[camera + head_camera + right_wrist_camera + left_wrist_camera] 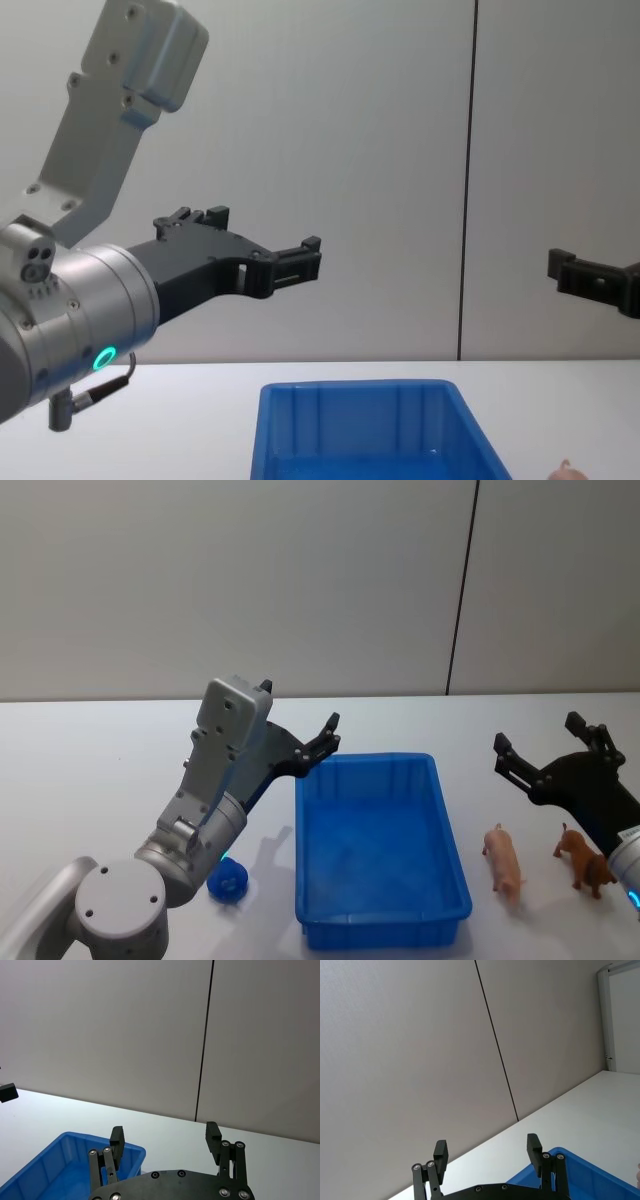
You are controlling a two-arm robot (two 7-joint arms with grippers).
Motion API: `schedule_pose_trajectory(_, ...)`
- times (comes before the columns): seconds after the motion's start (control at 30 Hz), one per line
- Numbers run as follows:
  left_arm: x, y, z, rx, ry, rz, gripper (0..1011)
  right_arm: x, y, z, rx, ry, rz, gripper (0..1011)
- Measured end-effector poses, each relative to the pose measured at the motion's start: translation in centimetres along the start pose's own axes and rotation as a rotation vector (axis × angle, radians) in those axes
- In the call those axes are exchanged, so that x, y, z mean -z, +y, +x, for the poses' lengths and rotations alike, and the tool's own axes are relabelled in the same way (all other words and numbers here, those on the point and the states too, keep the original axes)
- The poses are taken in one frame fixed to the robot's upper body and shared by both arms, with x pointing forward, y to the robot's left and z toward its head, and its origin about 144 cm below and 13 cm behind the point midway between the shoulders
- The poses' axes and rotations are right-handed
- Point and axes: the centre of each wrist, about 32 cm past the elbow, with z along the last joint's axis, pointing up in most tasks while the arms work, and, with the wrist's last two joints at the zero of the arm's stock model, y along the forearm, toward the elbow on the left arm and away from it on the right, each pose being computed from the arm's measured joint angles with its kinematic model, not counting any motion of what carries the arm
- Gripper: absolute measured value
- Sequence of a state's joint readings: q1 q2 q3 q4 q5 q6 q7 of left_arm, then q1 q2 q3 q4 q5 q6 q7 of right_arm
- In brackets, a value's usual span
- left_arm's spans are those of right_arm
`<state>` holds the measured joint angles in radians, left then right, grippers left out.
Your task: Pick up the two dolls from the table and place them into the box.
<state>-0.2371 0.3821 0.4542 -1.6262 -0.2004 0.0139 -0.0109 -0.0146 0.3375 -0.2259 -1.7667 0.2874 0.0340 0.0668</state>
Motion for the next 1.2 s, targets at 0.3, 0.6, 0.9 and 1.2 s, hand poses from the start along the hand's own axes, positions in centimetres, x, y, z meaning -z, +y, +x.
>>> schedule_pose_trajectory(0.3,0.0,0.0,0.0,0.0,0.0,0.0,1000,0.0,0.0,0.0,0.0,0.0,0.0,1001)
schedule_pose_trajectory(0.6,0.0,0.0,0.0,0.0,0.0,0.0,1000,0.0,0.0,0.0,0.0,0.0,0.0,1001)
schedule_pose_trajectory(0.9,0.0,0.0,0.0,0.0,0.0,0.0,1000,0.0,0.0,0.0,0.0,0.0,0.0,1001)
schedule_pose_trajectory(1.2,0.0,0.0,0.0,0.0,0.0,0.0,1000,0.0,0.0,0.0,0.0,0.0,0.0,1001)
